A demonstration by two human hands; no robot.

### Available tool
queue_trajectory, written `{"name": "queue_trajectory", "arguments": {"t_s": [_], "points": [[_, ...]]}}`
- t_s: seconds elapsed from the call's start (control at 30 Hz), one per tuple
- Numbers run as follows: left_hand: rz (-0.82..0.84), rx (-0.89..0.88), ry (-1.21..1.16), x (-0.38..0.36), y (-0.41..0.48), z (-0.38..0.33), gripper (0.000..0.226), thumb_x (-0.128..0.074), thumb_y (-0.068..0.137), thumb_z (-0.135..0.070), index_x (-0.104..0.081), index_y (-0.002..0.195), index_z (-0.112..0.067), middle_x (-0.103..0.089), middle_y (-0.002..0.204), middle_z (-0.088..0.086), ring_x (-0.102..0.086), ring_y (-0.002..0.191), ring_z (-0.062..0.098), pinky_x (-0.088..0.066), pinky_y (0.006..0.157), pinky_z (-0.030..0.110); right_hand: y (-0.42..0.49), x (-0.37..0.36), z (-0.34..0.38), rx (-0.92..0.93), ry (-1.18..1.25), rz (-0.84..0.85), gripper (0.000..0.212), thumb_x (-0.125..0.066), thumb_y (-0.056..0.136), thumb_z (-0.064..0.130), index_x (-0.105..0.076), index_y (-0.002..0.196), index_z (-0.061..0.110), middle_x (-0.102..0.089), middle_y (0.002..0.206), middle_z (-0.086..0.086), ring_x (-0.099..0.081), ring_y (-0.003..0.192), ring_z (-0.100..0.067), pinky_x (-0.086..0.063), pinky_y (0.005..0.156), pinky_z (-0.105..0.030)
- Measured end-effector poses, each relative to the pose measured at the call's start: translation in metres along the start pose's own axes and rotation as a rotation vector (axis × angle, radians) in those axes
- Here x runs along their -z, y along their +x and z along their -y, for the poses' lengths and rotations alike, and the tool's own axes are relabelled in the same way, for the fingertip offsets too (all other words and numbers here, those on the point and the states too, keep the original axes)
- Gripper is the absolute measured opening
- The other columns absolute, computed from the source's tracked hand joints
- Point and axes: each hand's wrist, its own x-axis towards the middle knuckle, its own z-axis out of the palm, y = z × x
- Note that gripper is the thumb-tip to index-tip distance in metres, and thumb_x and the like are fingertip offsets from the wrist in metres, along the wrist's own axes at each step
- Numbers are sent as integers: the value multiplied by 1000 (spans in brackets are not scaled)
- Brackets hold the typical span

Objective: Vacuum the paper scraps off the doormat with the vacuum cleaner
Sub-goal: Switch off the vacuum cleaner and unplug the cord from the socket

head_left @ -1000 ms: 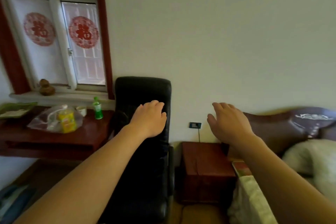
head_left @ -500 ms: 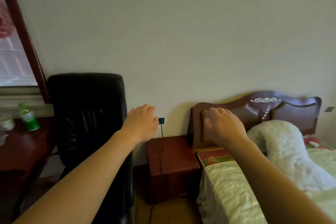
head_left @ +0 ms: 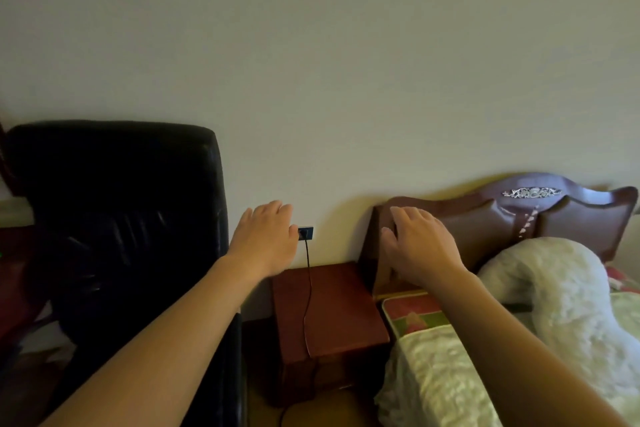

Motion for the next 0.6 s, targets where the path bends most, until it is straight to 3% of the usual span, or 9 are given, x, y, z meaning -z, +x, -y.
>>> {"name": "queue_trajectory", "arguments": {"t_s": [0.37,0.47,0.6], "points": [[59,91,5,-112,115,54,44,-32,105,-28,-46,143,-11,-49,143,5,-46,134,25,-33,116,40,147,-135,-16,100,32,110,39,-39,98,34,-57,121,8,-61,125,-10,-52,121,-29,-38,103,-41],[108,153,-8,-161,150,60,48,-32,106,-29,-40,150,-11,-43,153,6,-39,142,25,-27,122,42,191,-189,-33,123,53,174,40,-44,98,31,-57,125,6,-61,127,-12,-51,123,-31,-38,105,-42],[206,235,-64,-233,192,66,51,-34,108,-31,-32,155,-11,-36,160,7,-32,148,23,-23,125,42,244,-253,-60,138,70,253,50,-35,92,36,-59,122,4,-63,123,-14,-54,121,-33,-41,106,-45]]}}
